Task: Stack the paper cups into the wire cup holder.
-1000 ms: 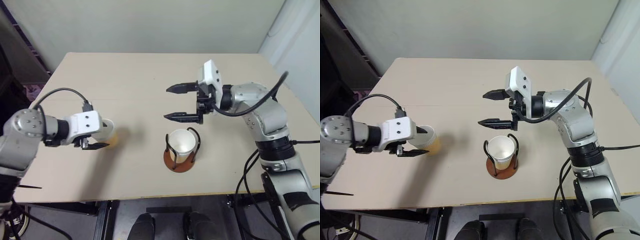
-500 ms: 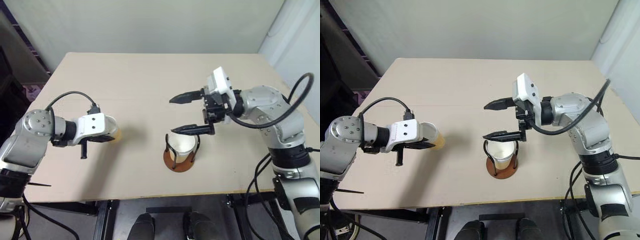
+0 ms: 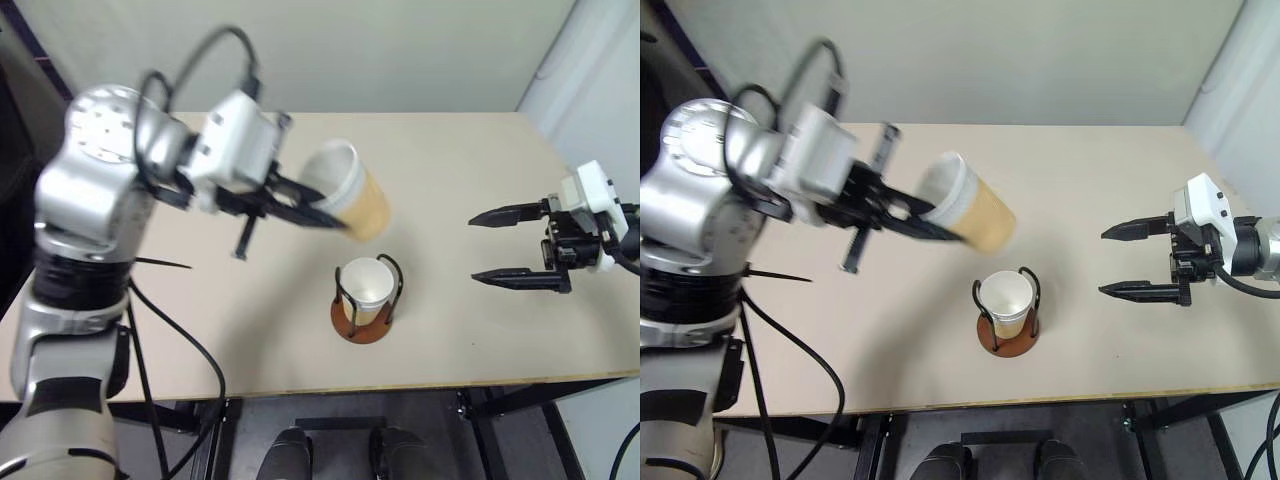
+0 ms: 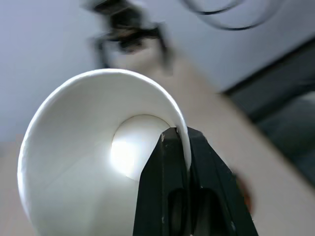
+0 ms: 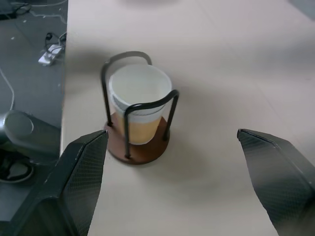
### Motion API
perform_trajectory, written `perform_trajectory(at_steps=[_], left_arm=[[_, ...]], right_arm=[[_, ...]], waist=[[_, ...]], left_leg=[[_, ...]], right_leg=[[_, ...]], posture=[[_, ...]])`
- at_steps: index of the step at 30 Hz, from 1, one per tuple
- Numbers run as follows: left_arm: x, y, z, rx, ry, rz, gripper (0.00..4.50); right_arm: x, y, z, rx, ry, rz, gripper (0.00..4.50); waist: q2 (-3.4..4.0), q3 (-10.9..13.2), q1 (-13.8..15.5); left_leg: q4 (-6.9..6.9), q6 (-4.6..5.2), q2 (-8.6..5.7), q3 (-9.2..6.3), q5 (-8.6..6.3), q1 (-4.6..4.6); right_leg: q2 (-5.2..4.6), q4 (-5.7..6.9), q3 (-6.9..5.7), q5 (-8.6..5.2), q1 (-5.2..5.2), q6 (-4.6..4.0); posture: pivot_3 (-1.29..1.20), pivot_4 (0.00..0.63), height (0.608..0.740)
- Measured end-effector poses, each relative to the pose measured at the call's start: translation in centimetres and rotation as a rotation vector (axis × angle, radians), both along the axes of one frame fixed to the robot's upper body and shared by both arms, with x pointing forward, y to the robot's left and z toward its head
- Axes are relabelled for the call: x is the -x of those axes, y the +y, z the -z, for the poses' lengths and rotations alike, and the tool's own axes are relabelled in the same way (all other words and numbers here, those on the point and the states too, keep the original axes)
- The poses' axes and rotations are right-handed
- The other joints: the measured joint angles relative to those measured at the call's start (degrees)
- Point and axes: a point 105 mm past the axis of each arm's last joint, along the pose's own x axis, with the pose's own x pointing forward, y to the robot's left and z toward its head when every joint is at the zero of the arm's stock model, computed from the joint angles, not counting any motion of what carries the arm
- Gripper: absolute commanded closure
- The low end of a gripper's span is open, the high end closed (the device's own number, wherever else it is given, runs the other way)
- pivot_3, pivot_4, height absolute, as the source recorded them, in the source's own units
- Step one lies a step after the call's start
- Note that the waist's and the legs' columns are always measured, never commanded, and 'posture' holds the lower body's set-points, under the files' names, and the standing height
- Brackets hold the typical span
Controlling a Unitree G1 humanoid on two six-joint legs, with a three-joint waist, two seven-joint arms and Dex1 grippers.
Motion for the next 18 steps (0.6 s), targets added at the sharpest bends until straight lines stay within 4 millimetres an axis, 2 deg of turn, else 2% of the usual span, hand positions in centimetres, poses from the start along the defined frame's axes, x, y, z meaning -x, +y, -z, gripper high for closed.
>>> perform_trajectory(at_steps=[2,5,9,17,18], left_arm=[[-0.5,-0.7,1.4,-0.066,-0.01,0.016,4.48],[-1.4,-1.1,2.8,-0.14,-0.038,0.023,4.48],[-2.3,-1.5,3.3,-0.192,-0.086,0.037,4.48],[-2.0,-2.1,4.9,-0.244,-0.107,0.112,4.48],[-1.9,-2.1,5.1,-0.25,-0.106,0.117,4.28]], right_arm=[[0.4,0.3,-0.2,-0.005,-0.016,-0.001,0.13],[0.6,0.3,-0.2,-0.011,-0.022,0.016,0.13],[0.8,0.7,-0.2,-0.014,-0.029,0.025,0.13],[0.9,0.6,0.1,-0.013,-0.032,0.065,0.13],[0.9,0.5,0.0,-0.014,-0.036,0.07,0.13]], waist=[[0.03,0.0,-0.3],[0.1,0.0,-0.2],[0.1,0.0,0.1],[0.13,0.0,0.4],[0.13,0.0,0.4]], left_leg=[[0.32,0.05,0.07,-0.03,-0.03,0.29],[0.65,0.21,0.08,-0.31,-0.09,0.22],[0.75,0.44,-0.02,-0.28,-0.22,0.06],[0.75,0.67,-0.04,-0.23,-0.52,-0.14],[0.75,0.69,-0.03,-0.23,-0.55,-0.16]], right_leg=[[0.29,-0.08,0.16,-0.12,0.21,0.2],[0.32,-0.08,0.29,-0.11,0.25,0.37],[0.22,-0.29,0.4,-0.04,0.27,0.49],[0.19,-0.69,0.38,0.07,0.26,0.68],[0.2,-0.76,0.37,0.08,0.26,0.71]], posture=[[0.0,0.15,0.74],[0.0,0.15,0.74],[0.0,0.15,0.74],[0.0,0.15,0.74],[0.0,0.15,0.74]])
